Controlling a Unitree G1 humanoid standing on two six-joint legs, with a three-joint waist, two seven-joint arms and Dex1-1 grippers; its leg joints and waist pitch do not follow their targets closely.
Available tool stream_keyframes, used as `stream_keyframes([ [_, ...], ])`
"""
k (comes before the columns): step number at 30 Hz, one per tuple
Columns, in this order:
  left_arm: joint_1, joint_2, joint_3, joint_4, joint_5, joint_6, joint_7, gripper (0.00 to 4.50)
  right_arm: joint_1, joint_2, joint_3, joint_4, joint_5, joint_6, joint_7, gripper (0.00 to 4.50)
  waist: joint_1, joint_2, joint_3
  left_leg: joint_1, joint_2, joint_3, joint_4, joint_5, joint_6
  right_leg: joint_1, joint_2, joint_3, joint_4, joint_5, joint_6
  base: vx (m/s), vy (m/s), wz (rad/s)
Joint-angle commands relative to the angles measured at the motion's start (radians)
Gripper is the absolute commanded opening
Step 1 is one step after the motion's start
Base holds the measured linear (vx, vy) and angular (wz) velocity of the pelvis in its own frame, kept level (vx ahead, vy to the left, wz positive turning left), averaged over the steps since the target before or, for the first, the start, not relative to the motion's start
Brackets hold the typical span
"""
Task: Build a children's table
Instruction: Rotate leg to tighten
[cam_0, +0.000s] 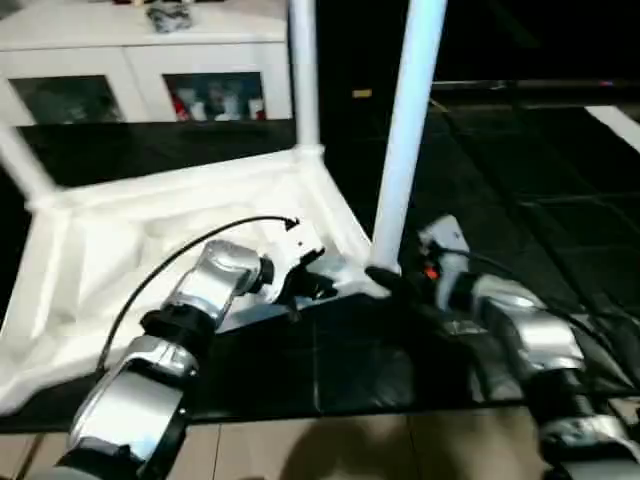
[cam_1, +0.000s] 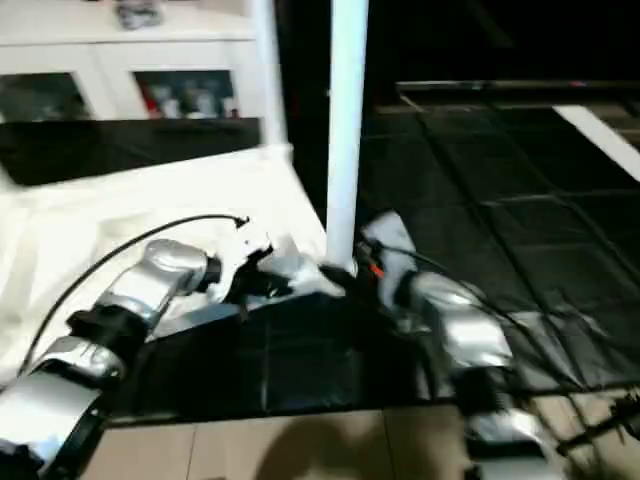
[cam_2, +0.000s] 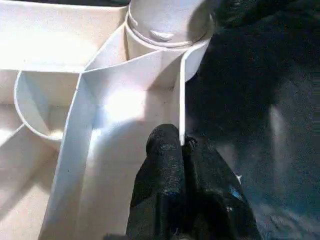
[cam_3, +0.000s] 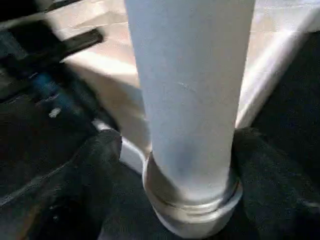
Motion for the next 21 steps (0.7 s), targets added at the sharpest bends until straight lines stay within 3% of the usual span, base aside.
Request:
stream_keyframes([
  [1, -0.002, 0.015, -0.020, -0.054, -0.024, -0.029, -0.090, 0.00, 0.025, -0.049, 0.024, -0.032, 0.014, 0.011, 0.099, 4.06, 0.006, -0.005, -0.070, 0.001, 0.068, -0.019, -0.060, -0.114, 0.106, 0.069, -0.089, 0.075, -0.067, -0.239, -0.132, 0.000, 0.000, 0.00],
  [4, 0.012, 0.043, -0.043, -0.071, -0.027, -0.061, -0.169, 0.00, 0.037, -0.114, 0.032, -0.058, 0.028, 0.021, 0.175, 4.23, 0.016, -0.010, -0.070, -0.002, 0.067, -0.019, -0.058, -0.097, 0.111, 0.067, -0.089, 0.076, -0.063, -0.221, -0.135, 0.000, 0.000, 0.00],
  [7, 0.013, 0.069, -0.070, -0.071, -0.010, -0.090, -0.218, 0.00, 0.046, -0.161, 0.048, -0.086, 0.047, 0.034, 0.271, 4.47, 0.022, -0.011, -0.068, -0.002, 0.066, -0.018, -0.058, -0.099, 0.115, 0.066, -0.088, 0.075, -0.068, -0.258, -0.120, 0.000, 0.000, 0.00],
  [16, 0.022, 0.110, -0.114, -0.097, 0.009, -0.132, -0.311, 0.00, 0.031, -0.168, 0.092, -0.111, 0.080, 0.016, 0.387, 4.47, 0.032, -0.008, -0.069, -0.001, 0.071, -0.021, -0.060, -0.108, 0.098, 0.063, -0.091, 0.076, -0.066, -0.266, -0.125, 0.000, 0.000, 0.00],
  [17, 0.024, 0.117, -0.127, -0.107, 0.012, -0.143, -0.331, 0.00, 0.015, -0.158, 0.113, -0.100, 0.081, 0.015, 0.414, 4.21, 0.034, -0.005, -0.070, -0.001, 0.072, -0.022, -0.060, -0.109, 0.097, 0.063, -0.091, 0.076, -0.063, -0.248, -0.130, 0.000, 0.000, 0.00],
  [21, 0.027, 0.121, -0.143, -0.115, 0.015, -0.157, -0.350, 0.00, -0.018, -0.132, 0.144, -0.060, 0.068, 0.008, 0.440, 3.87, 0.038, -0.002, -0.070, 0.005, 0.073, -0.020, -0.061, -0.123, 0.081, 0.060, -0.091, 0.077, -0.067, -0.265, -0.134, 0.000, 0.000, 0.00],
])
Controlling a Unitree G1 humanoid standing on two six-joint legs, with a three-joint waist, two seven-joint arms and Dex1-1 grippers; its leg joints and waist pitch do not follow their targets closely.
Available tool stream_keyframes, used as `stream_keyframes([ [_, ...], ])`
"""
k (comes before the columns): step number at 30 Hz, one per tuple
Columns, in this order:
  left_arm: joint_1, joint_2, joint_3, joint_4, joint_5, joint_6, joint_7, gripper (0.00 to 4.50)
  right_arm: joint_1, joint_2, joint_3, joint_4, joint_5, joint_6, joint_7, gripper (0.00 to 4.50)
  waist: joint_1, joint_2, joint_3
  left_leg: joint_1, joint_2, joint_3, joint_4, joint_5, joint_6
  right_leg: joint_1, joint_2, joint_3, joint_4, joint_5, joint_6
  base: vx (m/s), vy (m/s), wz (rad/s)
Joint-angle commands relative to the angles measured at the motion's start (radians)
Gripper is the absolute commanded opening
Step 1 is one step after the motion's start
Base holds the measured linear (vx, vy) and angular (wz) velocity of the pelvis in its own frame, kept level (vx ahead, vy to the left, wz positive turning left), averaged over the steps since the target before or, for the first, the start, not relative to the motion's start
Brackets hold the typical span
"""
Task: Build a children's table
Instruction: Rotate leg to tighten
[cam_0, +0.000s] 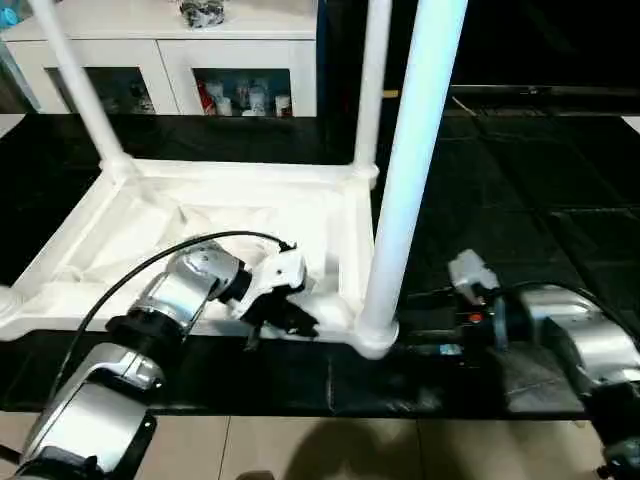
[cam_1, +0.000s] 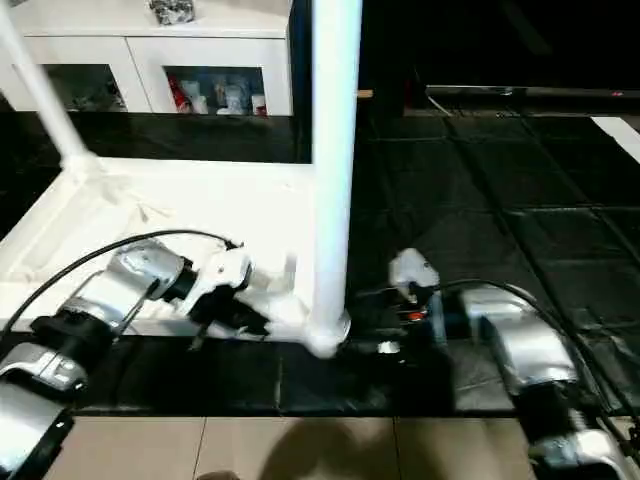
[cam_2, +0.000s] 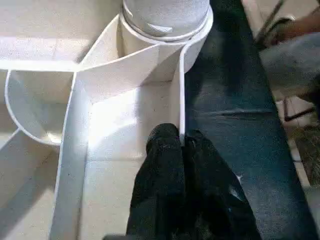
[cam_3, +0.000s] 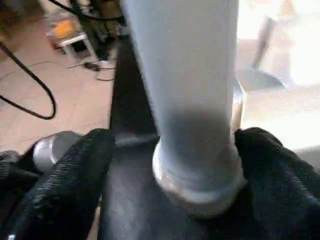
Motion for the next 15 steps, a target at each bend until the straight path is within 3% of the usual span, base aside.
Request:
stream_keyframes([
  [1, -0.004, -0.006, -0.034, -0.026, 0.014, -0.022, -0.048, 0.00, -0.015, -0.001, 0.013, 0.010, 0.000, -0.013, 0.020, 3.87, -0.004, -0.002, -0.069, 0.009, 0.074, -0.020, -0.064, -0.124, 0.078, 0.059, -0.091, 0.076, -0.068, -0.263, -0.138, 0.000, 0.000, 0.00],
  [8, -0.002, -0.009, -0.035, -0.033, 0.011, -0.021, -0.035, 0.00, -0.063, 0.029, 0.042, 0.073, -0.013, -0.031, 0.041, 3.21, -0.004, -0.007, -0.071, 0.003, 0.072, -0.020, -0.063, -0.111, 0.075, 0.063, -0.091, 0.078, -0.061, -0.237, -0.144, 0.000, 0.000, 0.00],
  [10, -0.002, -0.009, -0.035, -0.031, 0.012, -0.022, -0.029, 0.00, -0.068, 0.030, 0.051, 0.084, -0.018, -0.033, 0.049, 3.21, -0.002, -0.006, -0.071, 0.003, 0.071, -0.020, -0.062, -0.107, 0.078, 0.063, -0.091, 0.078, -0.062, -0.250, -0.139, 0.000, 0.000, 0.00],
  [12, -0.004, -0.009, -0.033, -0.020, 0.014, -0.029, -0.014, 0.00, -0.073, 0.032, 0.052, 0.093, -0.018, -0.035, 0.055, 2.86, -0.002, -0.007, -0.071, 0.003, 0.073, -0.021, -0.063, -0.103, 0.078, 0.062, -0.091, 0.078, -0.062, -0.257, -0.133, 0.000, 0.000, 0.00],
  [14, -0.005, -0.010, -0.032, -0.018, 0.014, -0.030, -0.011, 0.00, -0.074, 0.032, 0.052, 0.094, -0.017, -0.035, 0.056, 2.86, -0.002, -0.006, -0.071, 0.003, 0.073, -0.021, -0.062, -0.102, 0.078, 0.062, -0.091, 0.079, -0.061, -0.256, -0.134, 0.000, 0.000, 0.00],
  [15, -0.006, -0.010, -0.030, -0.013, 0.016, -0.032, -0.002, 0.00, -0.077, 0.034, 0.051, 0.099, -0.014, -0.034, 0.060, 2.64, -0.003, -0.010, -0.072, 0.003, 0.072, -0.020, -0.062, -0.102, 0.078, 0.063, -0.092, 0.079, -0.062, -0.255, -0.134, 0.000, 0.000, 0.00],
])
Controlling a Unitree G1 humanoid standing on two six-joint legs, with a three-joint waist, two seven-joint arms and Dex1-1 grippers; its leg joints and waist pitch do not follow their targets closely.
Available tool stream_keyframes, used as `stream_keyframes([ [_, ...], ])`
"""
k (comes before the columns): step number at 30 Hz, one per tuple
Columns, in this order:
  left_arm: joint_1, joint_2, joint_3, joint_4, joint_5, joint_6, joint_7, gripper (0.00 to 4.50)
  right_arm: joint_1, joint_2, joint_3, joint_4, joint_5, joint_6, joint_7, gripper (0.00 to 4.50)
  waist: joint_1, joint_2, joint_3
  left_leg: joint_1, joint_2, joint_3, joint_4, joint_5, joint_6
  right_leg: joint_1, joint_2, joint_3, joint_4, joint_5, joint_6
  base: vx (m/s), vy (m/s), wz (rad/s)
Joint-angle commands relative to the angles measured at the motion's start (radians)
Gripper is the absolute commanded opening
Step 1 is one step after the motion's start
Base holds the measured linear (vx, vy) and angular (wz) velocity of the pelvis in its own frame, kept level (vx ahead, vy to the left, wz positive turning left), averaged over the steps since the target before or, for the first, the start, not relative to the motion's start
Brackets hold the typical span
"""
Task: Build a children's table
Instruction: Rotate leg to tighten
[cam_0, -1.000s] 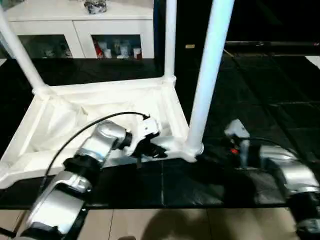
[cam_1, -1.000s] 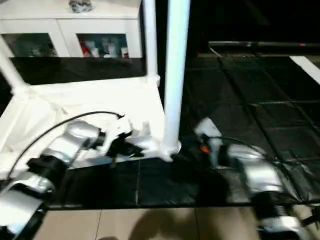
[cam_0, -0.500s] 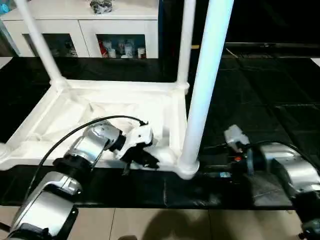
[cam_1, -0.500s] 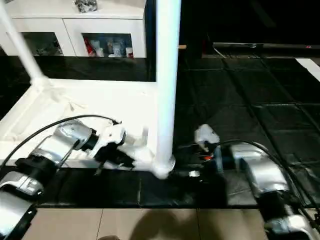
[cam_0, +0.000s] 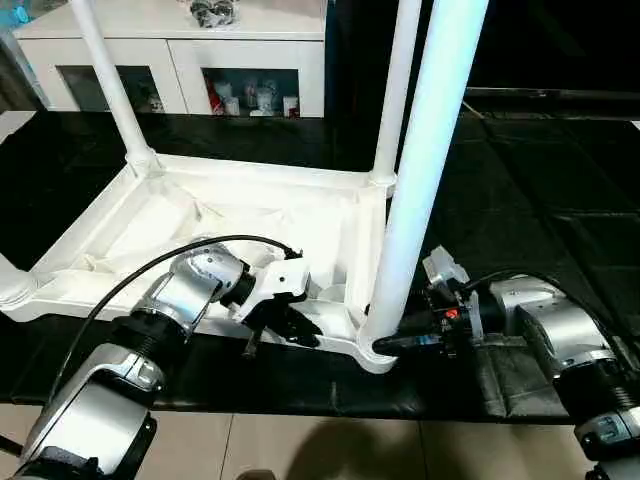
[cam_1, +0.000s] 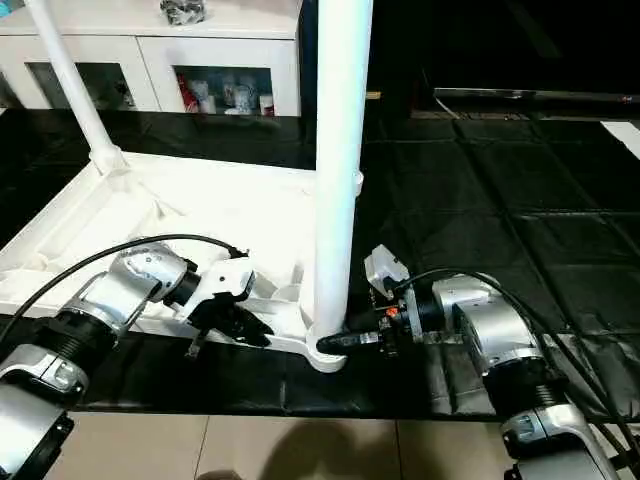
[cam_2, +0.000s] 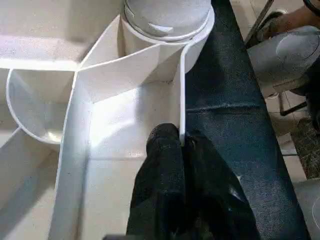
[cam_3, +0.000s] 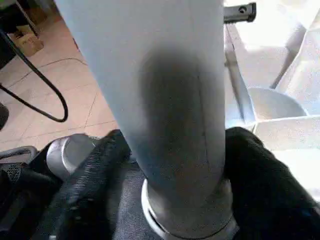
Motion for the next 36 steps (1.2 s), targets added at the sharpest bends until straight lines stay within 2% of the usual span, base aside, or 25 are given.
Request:
stream_keyframes([
  [1, -0.008, -0.007, -0.017, -0.007, 0.015, -0.013, 0.010, 0.00, -0.019, 0.003, 0.009, 0.009, -0.003, -0.009, 0.023, 2.64, -0.006, -0.009, -0.071, 0.004, 0.072, -0.021, -0.064, -0.102, 0.078, 0.061, -0.092, 0.075, -0.062, -0.258, -0.132, 0.000, 0.000, 0.00],
  [3, -0.009, -0.010, -0.010, -0.004, 0.014, -0.004, 0.023, 0.00, -0.021, 0.007, 0.011, 0.016, 0.003, -0.008, 0.028, 2.42, -0.006, -0.009, -0.071, 0.005, 0.071, -0.021, -0.064, -0.103, 0.078, 0.060, -0.092, 0.075, -0.063, -0.268, -0.130, 0.000, 0.000, 0.00],
  [7, -0.012, -0.018, 0.000, 0.008, 0.010, 0.011, 0.045, 0.00, -0.013, 0.019, 0.008, 0.014, 0.012, -0.001, 0.023, 2.20, -0.006, -0.005, -0.070, 0.007, 0.072, -0.021, -0.064, -0.115, 0.074, 0.059, -0.091, 0.075, -0.067, -0.288, -0.125, 0.000, 0.000, 0.00],
  [10, -0.016, -0.030, 0.010, 0.023, 0.008, 0.026, 0.074, 0.00, 0.004, 0.031, 0.002, -0.003, 0.019, 0.008, -0.002, 2.15, -0.008, -0.006, -0.069, 0.006, 0.072, -0.021, -0.065, -0.124, 0.070, 0.060, -0.091, 0.075, -0.069, -0.293, -0.124, 0.000, 0.000, 0.00],
  [13, -0.037, -0.071, 0.043, 0.061, 0.001, 0.075, 0.168, 0.00, 0.028, 0.076, -0.027, -0.021, 0.024, 0.039, -0.122, 2.10, -0.011, -0.006, -0.063, 0.010, 0.069, -0.020, -0.067, -0.145, 0.061, 0.057, -0.090, 0.074, -0.078, -0.337, -0.114, 0.000, 0.000, 0.00],
  [14, -0.037, -0.072, 0.043, 0.061, 0.001, 0.076, 0.170, 0.00, 0.027, 0.077, -0.027, -0.020, 0.023, 0.039, -0.125, 2.10, -0.013, -0.007, -0.063, 0.012, 0.067, -0.022, -0.069, -0.158, 0.050, 0.060, -0.092, 0.072, -0.081, -0.381, -0.101, 0.000, 0.000, 0.00],
  [16, -0.062, -0.115, 0.076, 0.097, -0.005, 0.114, 0.275, 0.00, 0.020, 0.138, -0.045, -0.008, -0.022, 0.080, -0.312, 2.07, -0.020, -0.007, -0.061, 0.013, 0.065, -0.023, -0.071, -0.170, 0.039, 0.059, -0.092, 0.069, -0.089, -0.427, -0.078, 0.000, 0.000, 0.00],
  [17, -0.070, -0.129, 0.085, 0.107, -0.006, 0.123, 0.307, 0.00, 0.014, 0.162, -0.051, 0.000, -0.037, 0.095, -0.378, 2.07, -0.025, -0.004, -0.059, 0.013, 0.064, -0.023, -0.072, -0.174, 0.033, 0.057, -0.089, 0.069, -0.092, -0.438, -0.074, 0.000, 0.000, 0.00],
  [18, -0.077, -0.144, 0.094, 0.116, -0.008, 0.135, 0.337, 0.00, 0.007, 0.187, -0.058, 0.013, -0.047, 0.106, -0.433, 2.04, -0.041, -0.008, -0.055, 0.017, 0.056, -0.026, -0.072, -0.214, 0.012, 0.059, -0.091, 0.059, -0.106, -0.516, -0.046, 0.000, 0.000, 0.00],
  [19, -0.077, -0.144, 0.094, 0.116, -0.008, 0.135, 0.337, 0.00, 0.007, 0.187, -0.058, 0.013, -0.047, 0.106, -0.433, 2.03, -0.046, -0.008, -0.054, 0.015, 0.054, -0.027, -0.073, -0.218, 0.010, 0.060, -0.091, 0.056, -0.108, -0.533, -0.037, 0.000, 0.000, 0.00],
  [20, -0.089, -0.169, 0.107, 0.130, -0.011, 0.153, 0.383, 0.00, -0.008, 0.227, -0.070, 0.036, -0.059, 0.124, -0.513, 2.02, -0.054, -0.004, -0.053, 0.014, 0.054, -0.028, -0.072, -0.228, 0.012, 0.059, -0.091, 0.055, -0.114, -0.551, -0.022, 0.000, 0.000, 0.00],
  [21, -0.100, -0.193, 0.120, 0.142, -0.015, 0.171, 0.425, 0.00, -0.026, 0.265, -0.081, 0.062, -0.071, 0.138, -0.588, 2.02, -0.067, -0.005, -0.053, 0.017, 0.054, -0.030, -0.073, -0.242, 0.009, 0.056, -0.090, 0.053, -0.117, -0.552, -0.024, 0.000, 0.000, 0.00],
  [22, -0.114, -0.224, 0.137, 0.157, -0.019, 0.193, 0.479, 0.00, -0.048, 0.311, -0.091, 0.093, -0.086, 0.153, -0.676, 2.01, -0.077, 0.004, -0.053, 0.018, 0.051, -0.032, -0.071, -0.254, 0.005, 0.056, -0.090, 0.052, -0.116, -0.548, -0.031, 0.000, 0.000, 0.00],
  [23, -0.122, -0.240, 0.144, 0.166, -0.020, 0.202, 0.508, 0.00, -0.061, 0.336, -0.096, 0.109, -0.093, 0.157, -0.722, 2.01, -0.077, 0.004, -0.053, 0.018, 0.051, -0.032, -0.071, -0.254, 0.005, 0.056, -0.090, 0.052, -0.116, -0.548, -0.031, 0.000, 0.000, 0.00],
  [24, -0.137, -0.275, 0.163, 0.184, -0.025, 0.218, 0.575, 0.00, -0.096, 0.389, -0.118, 0.151, -0.099, 0.158, -0.820, 2.00, -0.096, 0.000, -0.050, 0.014, 0.048, -0.035, -0.072, -0.272, -0.001, 0.059, -0.086, 0.047, -0.119, -0.557, -0.026, 0.000, 0.000, 0.00],
  [26, -0.149, -0.299, 0.177, 0.200, -0.026, 0.219, 0.627, 0.00, -0.124, 0.425, -0.133, 0.183, -0.108, 0.155, -0.893, 2.00, -0.105, 0.003, -0.051, 0.023, 0.038, -0.032, -0.065, -0.283, 0.005, 0.055, -0.088, 0.042, -0.132, -0.589, -0.010, 0.000, 0.000, 0.00],
  [27, -0.156, -0.319, 0.187, 0.211, -0.027, 0.218, 0.660, 0.00, -0.153, 0.452, -0.141, 0.216, -0.129, 0.157, -0.964, 2.00, -0.112, 0.001, -0.053, 0.020, 0.040, -0.034, -0.068, -0.269, 0.011, 0.058, -0.087, 0.042, -0.129, -0.560, -0.019, 0.000, 0.000, 0.00],
  [29, -0.158, -0.324, 0.189, 0.213, -0.027, 0.217, 0.667, 0.00, -0.160, 0.459, -0.134, 0.220, -0.138, 0.157, -0.971, 2.00, -0.115, 0.003, -0.056, 0.016, 0.046, -0.035, -0.072, -0.253, 0.026, 0.060, -0.086, 0.047, -0.122, -0.505, -0.034, 0.000, 0.000, 0.00],
  [30, -0.158, -0.324, 0.190, 0.214, -0.026, 0.215, 0.665, 0.00, -0.155, 0.459, -0.120, 0.208, -0.143, 0.154, -0.943, 2.00, -0.113, 0.002, -0.059, 0.012, 0.048, -0.034, -0.073, -0.236, 0.037, 0.063, -0.086, 0.054, -0.114, -0.455, -0.050, 0.000, 0.000, 0.00],
  [31, -0.154, -0.319, 0.190, 0.211, -0.021, 0.212, 0.658, 0.00, -0.145, 0.456, -0.106, 0.192, -0.155, 0.143, -0.922, 2.00, -0.111, -0.004, -0.060, 0.008, 0.050, -0.034, -0.074, -0.219, 0.043, 0.066, -0.087, 0.057, -0.107, -0.425, -0.060, 0.000, 0.000, 0.00],
  [32, -0.154, -0.318, 0.190, 0.210, -0.019, 0.212, 0.658, 0.00, -0.143, 0.456, -0.103, 0.189, -0.159, 0.140, -0.920, 2.00, -0.109, 0.000, -0.063, 0.004, 0.055, -0.035, -0.076, -0.191, 0.053, 0.068, -0.088, 0.061, -0.095, -0.370, -0.081, 0.000, 0.000, 0.00],
  [34, -0.148, -0.304, 0.191, 0.210, -0.011, 0.204, 0.652, 0.00, -0.132, 0.452, -0.107, 0.185, -0.164, 0.119, -0.907, 2.52, -0.106, -0.004, -0.066, 0.001, 0.058, -0.032, -0.072, -0.145, 0.066, 0.069, -0.092, 0.067, -0.085, -0.298, -0.114, 0.000, 0.000, 0.00],
  [36, -0.142, -0.290, 0.192, 0.211, -0.003, 0.194, 0.645, 0.00, -0.122, 0.445, -0.113, 0.184, -0.160, 0.096, -0.895, 2.68, -0.103, -0.002, -0.066, 0.000, 0.058, -0.030, -0.070, -0.119, 0.078, 0.071, -0.094, 0.069, -0.079, -0.258, -0.137, 0.000, 0.000, 0.00],
])
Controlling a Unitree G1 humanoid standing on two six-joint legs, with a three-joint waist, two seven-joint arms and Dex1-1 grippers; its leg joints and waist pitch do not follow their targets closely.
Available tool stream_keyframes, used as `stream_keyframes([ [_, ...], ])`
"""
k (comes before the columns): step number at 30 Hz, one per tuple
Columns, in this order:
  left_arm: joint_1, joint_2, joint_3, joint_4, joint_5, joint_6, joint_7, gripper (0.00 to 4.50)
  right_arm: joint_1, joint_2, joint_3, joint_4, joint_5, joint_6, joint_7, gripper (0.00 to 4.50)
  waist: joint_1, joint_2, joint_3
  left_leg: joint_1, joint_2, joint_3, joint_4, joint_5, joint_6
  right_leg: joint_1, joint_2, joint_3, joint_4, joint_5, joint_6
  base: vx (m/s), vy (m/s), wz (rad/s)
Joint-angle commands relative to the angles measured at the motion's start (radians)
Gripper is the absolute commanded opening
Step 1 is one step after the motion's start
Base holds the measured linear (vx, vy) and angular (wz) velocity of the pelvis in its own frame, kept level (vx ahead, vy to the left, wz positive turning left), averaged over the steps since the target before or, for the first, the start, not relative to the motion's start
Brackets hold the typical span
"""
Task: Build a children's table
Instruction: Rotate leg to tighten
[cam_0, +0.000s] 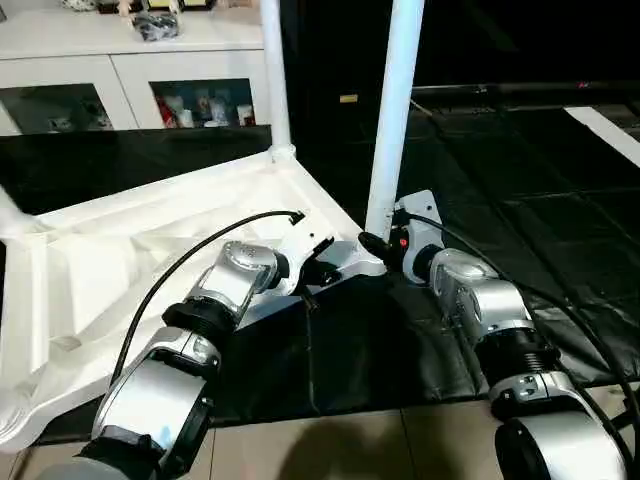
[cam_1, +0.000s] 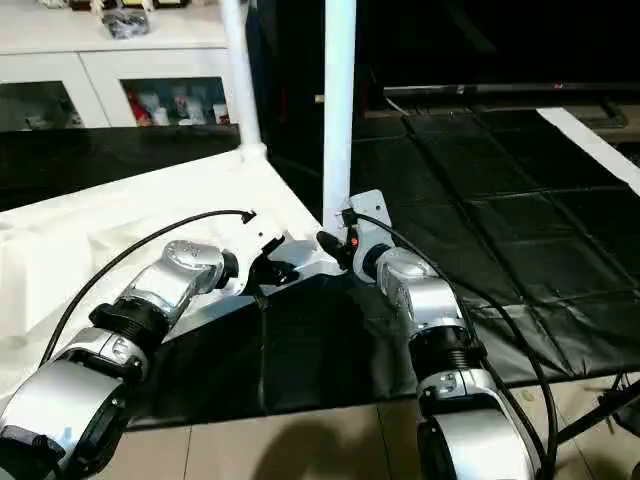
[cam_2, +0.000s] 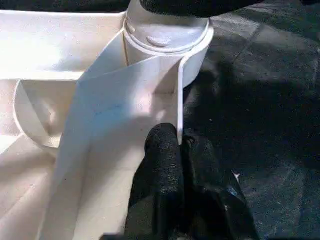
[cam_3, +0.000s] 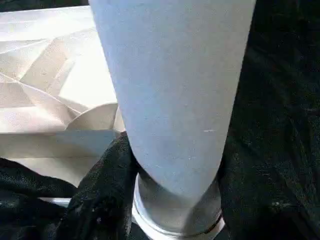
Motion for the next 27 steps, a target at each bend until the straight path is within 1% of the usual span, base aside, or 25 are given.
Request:
stream_keyframes([
  [1, -0.027, -0.041, -0.013, -0.032, -0.018, -0.035, 0.002, 0.00, 0.031, 0.087, 0.108, 0.027, 0.029, 0.021, 0.109, 2.68, 0.011, -0.005, -0.064, -0.007, 0.061, -0.024, -0.065, -0.111, 0.081, 0.058, -0.094, 0.074, -0.067, -0.244, -0.152, 0.000, 0.000, 0.00],
  [2, -0.020, -0.028, -0.015, -0.036, -0.014, -0.045, -0.013, 0.00, 0.044, 0.071, 0.106, 0.018, 0.032, 0.007, 0.123, 2.75, 0.012, -0.006, -0.062, -0.006, 0.061, -0.024, -0.066, -0.121, 0.084, 0.058, -0.094, 0.073, -0.070, -0.256, -0.153, 0.000, 0.000, 0.00],
  [3, -0.008, -0.007, -0.023, -0.046, -0.009, -0.072, -0.046, 0.00, 0.070, 0.039, 0.099, -0.004, 0.038, -0.019, 0.150, 2.87, 0.014, -0.005, -0.060, -0.004, 0.062, -0.024, -0.067, -0.136, 0.084, 0.058, -0.096, 0.073, -0.075, -0.284, -0.145, 0.000, 0.000, 0.00],
  [4, -0.004, -0.001, -0.026, -0.049, -0.008, -0.080, -0.056, 0.00, 0.079, 0.028, 0.097, -0.013, 0.040, -0.025, 0.161, 2.87, 0.014, -0.005, -0.060, -0.005, 0.062, -0.023, -0.067, -0.143, 0.083, 0.059, -0.096, 0.074, -0.075, -0.291, -0.141, 0.000, 0.000, 0.00],
  [5, -0.001, 0.006, -0.027, -0.050, -0.009, -0.083, -0.064, 0.00, 0.088, 0.017, 0.094, -0.023, 0.040, -0.026, 0.174, 3.02, 0.014, -0.004, -0.061, -0.003, 0.065, -0.024, -0.069, -0.142, 0.081, 0.057, -0.095, 0.075, -0.073, -0.290, -0.142, 0.000, 0.000, 0.00],
  [6, 0.008, 0.022, -0.031, -0.050, -0.007, -0.106, -0.090, 0.00, 0.112, -0.020, 0.091, -0.049, 0.039, -0.040, 0.210, 3.02, 0.015, -0.004, -0.061, -0.003, 0.066, -0.024, -0.069, -0.143, 0.081, 0.057, -0.095, 0.075, -0.074, -0.289, -0.142, 0.000, 0.000, 0.00],
  [7, 0.009, 0.025, -0.032, -0.050, -0.007, -0.110, -0.094, 0.00, 0.116, -0.026, 0.091, -0.053, 0.040, -0.043, 0.217, 3.11, 0.017, 0.001, -0.059, -0.002, 0.066, -0.023, -0.069, -0.154, 0.083, 0.056, -0.092, 0.075, -0.077, -0.290, -0.136, 0.000, 0.000, 0.00],
  [8, 0.011, 0.029, -0.034, -0.050, -0.006, -0.119, -0.103, 0.00, 0.123, -0.038, 0.090, -0.061, 0.040, -0.048, 0.232, 3.18, 0.018, -0.001, -0.059, -0.003, 0.067, -0.024, -0.070, -0.155, 0.082, 0.058, -0.093, 0.075, -0.075, -0.288, -0.138, 0.000, 0.000, 0.00],
  [9, 0.016, 0.037, -0.037, -0.051, -0.006, -0.126, -0.121, 0.00, 0.139, -0.062, 0.091, -0.084, 0.049, -0.049, 0.270, 3.25, 0.023, 0.001, -0.058, 0.000, 0.067, -0.022, -0.071, -0.171, 0.078, 0.057, -0.093, 0.075, -0.078, -0.304, -0.137, 0.000, 0.000, 0.00],
  [10, 0.024, 0.050, -0.046, -0.054, -0.001, -0.151, -0.149, 0.00, 0.163, -0.098, 0.095, -0.120, 0.065, -0.060, 0.334, 3.35, 0.025, 0.000, -0.058, 0.000, 0.068, -0.022, -0.070, -0.171, 0.077, 0.056, -0.093, 0.076, -0.077, -0.306, -0.136, 0.000, 0.000, 0.00],
  [11, 0.029, 0.059, -0.053, -0.055, 0.003, -0.169, -0.168, 0.00, 0.180, -0.123, 0.097, -0.144, 0.075, -0.069, 0.378, 3.35, 0.033, 0.000, -0.060, 0.001, 0.069, -0.022, -0.070, -0.167, 0.081, 0.057, -0.093, 0.076, -0.076, -0.296, -0.132, 0.000, 0.000, 0.00],
  [12, 0.040, 0.079, -0.064, -0.061, 0.006, -0.190, -0.210, 0.00, 0.216, -0.194, 0.108, -0.203, 0.099, -0.052, 0.482, 3.56, 0.042, 0.005, -0.059, 0.003, 0.072, -0.021, -0.069, -0.170, 0.088, 0.058, -0.090, 0.078, -0.076, -0.275, -0.130, 0.000, 0.000, 0.00],
  [13, 0.043, 0.084, -0.067, -0.065, 0.004, -0.198, -0.227, 0.00, 0.224, -0.212, 0.107, -0.215, 0.103, -0.052, 0.506, 3.56, 0.045, 0.004, -0.060, 0.004, 0.074, -0.020, -0.068, -0.169, 0.094, 0.056, -0.091, 0.079, -0.071, -0.258, -0.139, 0.000, 0.000, 0.00],
  [14, 0.045, 0.086, -0.068, -0.067, 0.003, -0.201, -0.234, 0.00, 0.227, -0.219, 0.106, -0.220, 0.106, -0.052, 0.516, 3.68, 0.047, 0.007, -0.062, 0.003, 0.074, -0.020, -0.068, -0.167, 0.095, 0.056, -0.091, 0.079, -0.068, -0.245, -0.147, 0.000, 0.000, 0.00],
  [15, 0.049, 0.091, -0.070, -0.074, -0.003, -0.207, -0.255, 0.00, 0.234, -0.237, 0.101, -0.231, 0.114, -0.052, 0.541, 3.80, 0.048, 0.004, -0.060, -0.003, 0.071, -0.020, -0.068, -0.166, 0.094, 0.059, -0.092, 0.076, -0.070, -0.250, -0.151, 0.000, 0.000, 0.00],
  [16, 0.056, 0.098, -0.070, -0.086, -0.015, -0.211, -0.291, 0.00, 0.243, -0.265, 0.088, -0.245, 0.130, -0.053, 0.580, 3.90, 0.049, 0.004, -0.060, -0.004, 0.069, -0.020, -0.068, -0.167, 0.093, 0.061, -0.093, 0.075, -0.070, -0.263, -0.148, 0.000, 0.000, 0.00],
  [17, 0.065, 0.111, -0.077, -0.105, -0.025, -0.220, -0.340, 0.00, 0.252, -0.303, 0.074, -0.260, 0.149, -0.056, 0.631, 3.90, 0.051, 0.002, -0.060, -0.004, 0.068, -0.020, -0.066, -0.163, 0.095, 0.062, -0.093, 0.074, -0.072, -0.285, -0.143, 0.000, 0.000, 0.00],
  [18, 0.073, 0.123, -0.088, -0.118, -0.026, -0.230, -0.377, 0.00, 0.263, -0.335, 0.075, -0.274, 0.155, -0.067, 0.676, 4.03, 0.055, 0.002, -0.062, -0.004, 0.071, -0.020, -0.065, -0.150, 0.100, 0.062, -0.094, 0.076, -0.071, -0.283, -0.142, 0.000, 0.000, 0.00],
  [19, 0.077, 0.130, -0.095, -0.126, -0.027, -0.234, -0.398, 0.00, 0.269, -0.353, 0.078, -0.283, 0.157, -0.072, 0.702, 4.12, 0.056, 0.003, -0.060, -0.006, 0.071, -0.019, -0.065, -0.144, 0.104, 0.059, -0.093, 0.076, -0.071, -0.284, -0.143, 0.000, 0.000, 0.00],
  [22, 0.092, 0.151, -0.112, -0.150, -0.035, -0.247, -0.465, 0.00, 0.286, -0.405, 0.094, -0.318, 0.179, -0.057, 0.771, 4.22, 0.066, 0.004, -0.062, -0.004, 0.071, -0.018, -0.063, -0.125, 0.113, 0.056, -0.092, 0.077, -0.068, -0.265, -0.148, 0.000, 0.000, 0.00],
  [23, 0.097, 0.156, -0.116, -0.156, -0.037, -0.252, -0.482, 0.00, 0.289, -0.415, 0.096, -0.325, 0.186, -0.054, 0.785, 4.22, 0.070, 0.005, -0.063, -0.005, 0.072, -0.019, -0.062, -0.120, 0.115, 0.056, -0.091, 0.077, -0.064, -0.254, -0.149, 0.000, 0.000, 0.00],
  [24, 0.103, 0.162, -0.124, -0.164, -0.037, -0.256, -0.501, 0.00, 0.288, -0.421, 0.098, -0.325, 0.191, -0.057, 0.800, 4.22, 0.073, 0.004, -0.062, -0.003, 0.073, -0.019, -0.063, -0.119, 0.115, 0.052, -0.091, 0.078, -0.065, -0.254, -0.151, 0.000, 0.000, 0.00],
  [25, 0.110, 0.170, -0.133, -0.173, -0.035, -0.266, -0.525, 0.00, 0.285, -0.423, 0.100, -0.323, 0.189, -0.060, 0.813, 4.22, 0.075, 0.001, -0.062, -0.003, 0.074, -0.019, -0.063, -0.120, 0.114, 0.053, -0.092, 0.077, -0.064, -0.256, -0.151, 0.000, 0.000, 0.00],
  [26, 0.116, 0.176, -0.143, -0.183, -0.032, -0.271, -0.543, 0.00, 0.279, -0.421, 0.102, -0.315, 0.186, -0.068, 0.821, 4.22, 0.081, -0.001, -0.064, -0.003, 0.074, -0.019, -0.062, -0.116, 0.111, 0.052, -0.093, 0.078, -0.063, -0.257, -0.151, 0.000, 0.000, 0.00],
  [27, 0.125, 0.184, -0.152, -0.197, -0.029, -0.277, -0.562, 0.00, 0.271, -0.418, 0.106, -0.307, 0.188, -0.070, 0.834, 4.22, 0.085, 0.001, -0.063, -0.003, 0.074, -0.019, -0.063, -0.113, 0.108, 0.051, -0.094, 0.079, -0.061, -0.258, -0.152, 0.000, 0.000, 0.00],
])
